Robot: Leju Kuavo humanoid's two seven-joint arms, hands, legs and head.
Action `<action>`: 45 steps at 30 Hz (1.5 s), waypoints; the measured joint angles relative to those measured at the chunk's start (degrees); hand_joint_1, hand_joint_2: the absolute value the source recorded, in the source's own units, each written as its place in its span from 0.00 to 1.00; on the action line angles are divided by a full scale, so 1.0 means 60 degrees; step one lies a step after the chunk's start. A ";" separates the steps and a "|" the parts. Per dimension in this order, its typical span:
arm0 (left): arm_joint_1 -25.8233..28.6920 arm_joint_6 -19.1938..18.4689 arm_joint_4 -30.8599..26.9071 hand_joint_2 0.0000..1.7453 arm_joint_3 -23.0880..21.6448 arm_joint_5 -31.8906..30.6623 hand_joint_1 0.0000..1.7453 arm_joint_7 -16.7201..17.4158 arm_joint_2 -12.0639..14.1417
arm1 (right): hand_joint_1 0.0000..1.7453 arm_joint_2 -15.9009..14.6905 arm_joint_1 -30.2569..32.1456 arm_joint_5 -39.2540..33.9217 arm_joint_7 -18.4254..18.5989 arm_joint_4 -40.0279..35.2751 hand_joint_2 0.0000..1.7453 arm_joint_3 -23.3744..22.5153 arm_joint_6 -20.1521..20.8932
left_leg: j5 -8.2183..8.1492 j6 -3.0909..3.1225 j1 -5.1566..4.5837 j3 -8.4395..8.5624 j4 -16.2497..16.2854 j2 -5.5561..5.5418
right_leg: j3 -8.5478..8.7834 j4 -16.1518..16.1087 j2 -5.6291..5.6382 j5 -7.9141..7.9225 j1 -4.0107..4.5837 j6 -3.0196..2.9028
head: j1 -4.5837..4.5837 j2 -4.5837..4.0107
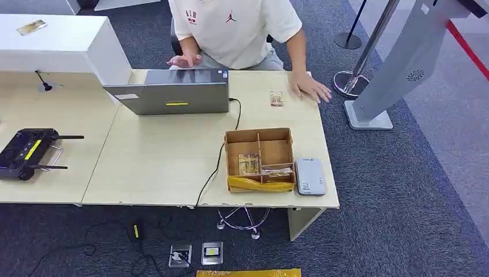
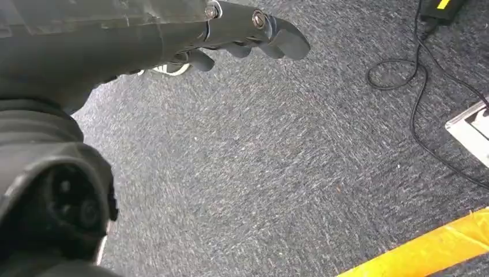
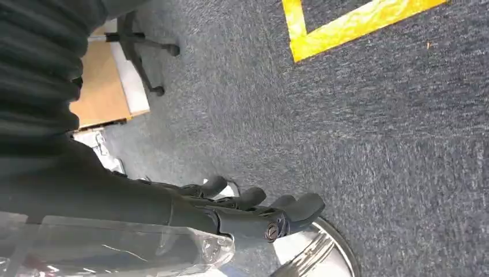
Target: Pass the card to the sensor for recognition and then transmit it.
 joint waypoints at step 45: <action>0.0029 0.0153 0.0004 0.00 -0.0047 0.0095 0.00 -0.0004 0.0000 | 0.00 0.0004 0.0020 0.0189 -0.0244 0.0062 1.00 0.0295 0.0095 | 0.0000 0.0000 0.0000 0.0000 0.0000 0.0000 | 0.0001 0.0000 0.0000 0.0000 0.0000 -0.0001 | 0.0000 0.0000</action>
